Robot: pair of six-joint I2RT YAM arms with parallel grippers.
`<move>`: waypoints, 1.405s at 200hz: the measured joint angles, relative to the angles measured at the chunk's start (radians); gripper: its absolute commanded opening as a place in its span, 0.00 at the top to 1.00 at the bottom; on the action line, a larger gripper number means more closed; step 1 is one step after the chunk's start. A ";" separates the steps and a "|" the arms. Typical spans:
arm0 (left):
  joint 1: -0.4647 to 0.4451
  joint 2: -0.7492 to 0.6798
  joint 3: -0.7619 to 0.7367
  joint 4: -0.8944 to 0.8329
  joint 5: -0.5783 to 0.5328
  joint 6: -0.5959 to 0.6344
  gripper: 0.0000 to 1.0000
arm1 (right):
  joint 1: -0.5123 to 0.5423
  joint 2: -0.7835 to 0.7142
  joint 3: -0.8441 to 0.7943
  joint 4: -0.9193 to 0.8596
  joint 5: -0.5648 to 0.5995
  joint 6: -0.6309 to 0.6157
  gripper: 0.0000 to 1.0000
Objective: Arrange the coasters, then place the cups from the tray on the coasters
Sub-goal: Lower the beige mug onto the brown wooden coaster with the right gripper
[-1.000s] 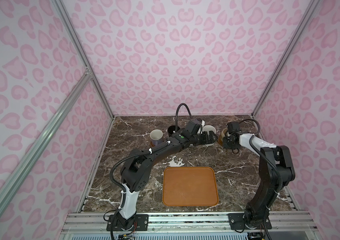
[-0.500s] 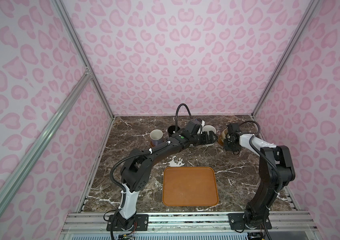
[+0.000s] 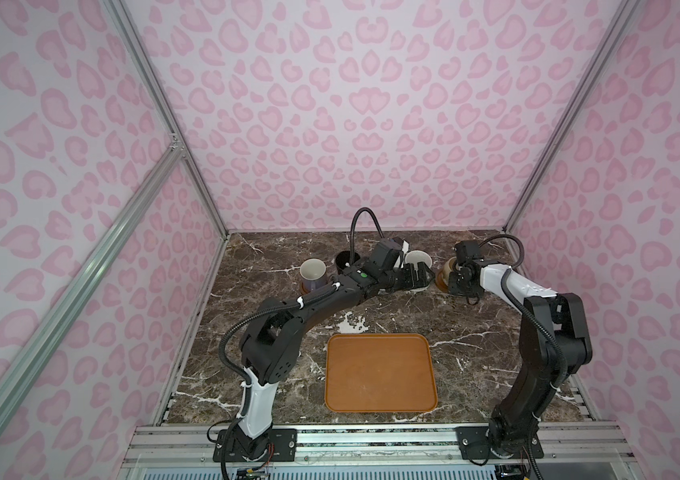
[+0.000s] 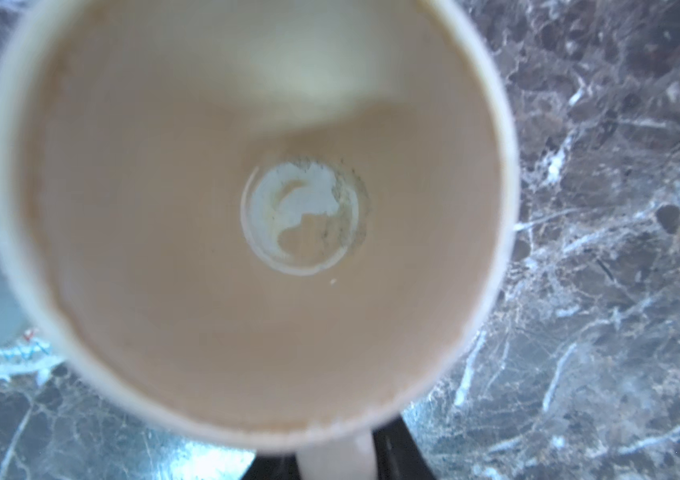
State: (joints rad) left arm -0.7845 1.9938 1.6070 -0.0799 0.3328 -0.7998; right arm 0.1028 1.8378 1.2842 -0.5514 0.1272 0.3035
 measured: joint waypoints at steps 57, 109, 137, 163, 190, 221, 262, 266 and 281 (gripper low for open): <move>0.000 0.000 0.000 0.000 0.000 0.000 0.00 | 0.001 0.030 0.025 0.005 0.000 -0.005 0.89; 0.000 -0.001 0.000 0.000 0.000 0.001 0.00 | 0.000 0.019 0.013 0.019 -0.033 -0.027 0.94; 0.000 -0.001 -0.002 0.000 0.000 0.001 0.00 | -0.005 0.005 -0.004 0.031 -0.078 -0.035 0.95; 0.000 -0.001 -0.010 0.000 0.000 0.000 0.00 | -0.008 -0.006 -0.019 0.050 -0.116 -0.046 0.96; 0.000 -0.002 -0.013 0.000 0.000 0.001 0.00 | -0.026 -0.007 -0.024 0.065 -0.157 -0.053 0.96; 0.000 -0.006 -0.021 0.000 0.000 0.000 0.00 | -0.040 -0.008 -0.041 0.093 -0.184 -0.054 0.93; 0.002 -0.006 -0.022 0.003 0.000 0.000 0.00 | -0.040 -0.016 -0.047 0.091 -0.183 -0.053 0.79; 0.002 -0.006 -0.022 0.003 0.000 0.000 0.00 | -0.040 -0.016 -0.047 0.090 -0.183 -0.053 0.79; 0.002 -0.008 -0.022 0.003 0.000 0.000 0.00 | -0.040 -0.016 -0.047 0.088 -0.183 -0.053 0.78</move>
State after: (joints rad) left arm -0.7830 1.9858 1.5852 -0.0769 0.3332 -0.7994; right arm 0.0624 1.8214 1.2377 -0.4637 -0.0555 0.2501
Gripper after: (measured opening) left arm 0.996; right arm 0.213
